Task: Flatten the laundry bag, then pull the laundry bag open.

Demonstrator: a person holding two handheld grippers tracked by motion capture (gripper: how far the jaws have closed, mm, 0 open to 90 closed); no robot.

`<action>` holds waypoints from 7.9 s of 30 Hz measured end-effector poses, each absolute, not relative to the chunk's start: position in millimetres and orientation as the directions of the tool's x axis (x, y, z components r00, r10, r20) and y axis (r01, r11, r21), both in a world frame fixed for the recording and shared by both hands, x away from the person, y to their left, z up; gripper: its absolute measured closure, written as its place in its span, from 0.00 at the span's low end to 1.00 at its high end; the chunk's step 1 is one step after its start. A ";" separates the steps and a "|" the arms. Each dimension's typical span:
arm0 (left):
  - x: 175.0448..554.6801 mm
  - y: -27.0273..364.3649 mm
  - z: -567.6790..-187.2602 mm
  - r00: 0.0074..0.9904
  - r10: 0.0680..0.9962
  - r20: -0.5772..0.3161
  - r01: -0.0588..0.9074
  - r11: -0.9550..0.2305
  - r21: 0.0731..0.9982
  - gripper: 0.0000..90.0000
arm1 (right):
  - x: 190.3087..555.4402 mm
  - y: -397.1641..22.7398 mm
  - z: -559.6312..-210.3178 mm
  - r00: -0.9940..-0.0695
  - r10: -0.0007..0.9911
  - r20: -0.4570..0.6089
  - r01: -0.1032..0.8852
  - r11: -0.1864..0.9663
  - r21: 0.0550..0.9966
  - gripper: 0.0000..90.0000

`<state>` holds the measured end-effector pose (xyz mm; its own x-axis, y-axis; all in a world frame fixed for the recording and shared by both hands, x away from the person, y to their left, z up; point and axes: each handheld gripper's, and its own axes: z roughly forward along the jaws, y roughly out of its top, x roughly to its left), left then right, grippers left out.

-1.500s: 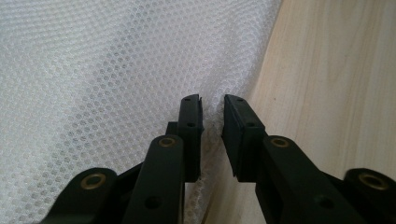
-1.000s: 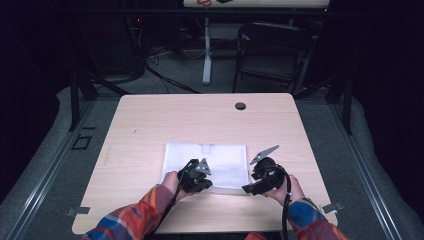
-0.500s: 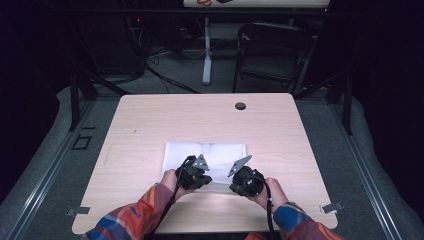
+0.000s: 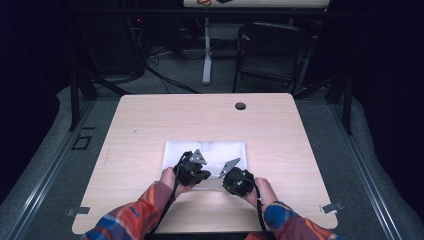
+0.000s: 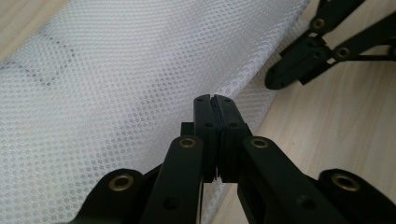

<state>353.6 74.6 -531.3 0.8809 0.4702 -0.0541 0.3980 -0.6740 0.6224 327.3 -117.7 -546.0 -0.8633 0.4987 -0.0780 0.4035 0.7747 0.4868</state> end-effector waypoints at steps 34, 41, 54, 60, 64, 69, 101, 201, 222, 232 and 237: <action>354.6 81.6 -514.5 0.864 0.502 -0.039 0.409 -0.654 0.637 0.99 | 332.5 -125.9 -555.2 -0.852 0.523 -0.016 0.466 0.773 0.431 1.00; 365.3 81.7 -495.8 0.860 0.510 -0.024 0.402 -0.646 0.649 0.99 | 329.6 -128.4 -554.6 -0.855 0.518 -0.003 0.469 0.777 0.420 1.00; 384.2 79.4 -473.0 0.860 0.507 0.051 0.372 -0.692 0.618 0.99 | 328.1 -132.2 -552.7 -0.867 0.498 0.014 0.464 0.796 0.389 1.00; 395.4 78.4 -460.3 0.854 0.511 0.096 0.357 -0.710 0.607 0.99 | 327.0 -133.3 -553.3 -0.864 0.502 0.033 0.473 0.788 0.394 1.00; 402.8 76.4 -451.1 0.848 0.516 0.121 0.349 -0.716 0.605 0.99 | 326.3 -134.5 -552.7 -0.865 0.499 0.045 0.477 0.792 0.381 1.00; 412.9 73.3 -441.1 0.838 0.524 0.151 0.342 -0.721 0.602 0.99 | 324.8 -136.0 -553.0 -0.858 0.510 0.066 0.494 0.781 0.382 1.00; 467.1 54.6 -426.5 0.748 0.609 0.264 0.351 -0.700 0.622 0.99 | 319.8 -138.0 -550.2 -0.873 0.478 0.099 0.482 0.814 0.325 1.00; 377.2 9.9 -541.5 0.939 0.334 -0.079 0.299 -0.681 0.669 0.53 | 361.8 -200.6 -541.1 -0.721 0.681 0.129 0.648 0.596 0.474 1.00; 378.2 -19.1 -570.2 0.961 0.256 -0.106 0.264 -0.729 0.631 0.89 | 364.1 -198.3 -555.2 -0.711 0.693 0.116 0.661 0.603 0.447 1.00; 370.7 -15.5 -567.6 0.963 0.252 -0.101 0.259 -0.745 0.615 0.89 | 360.6 -194.3 -555.2 -0.727 0.670 0.150 0.659 0.619 0.428 1.00; 370.1 -20.3 -569.0 0.967 0.239 -0.091 0.244 -0.752 0.612 0.84 | 360.7 -195.0 -556.3 -0.716 0.679 0.161 0.669 0.602 0.435 1.00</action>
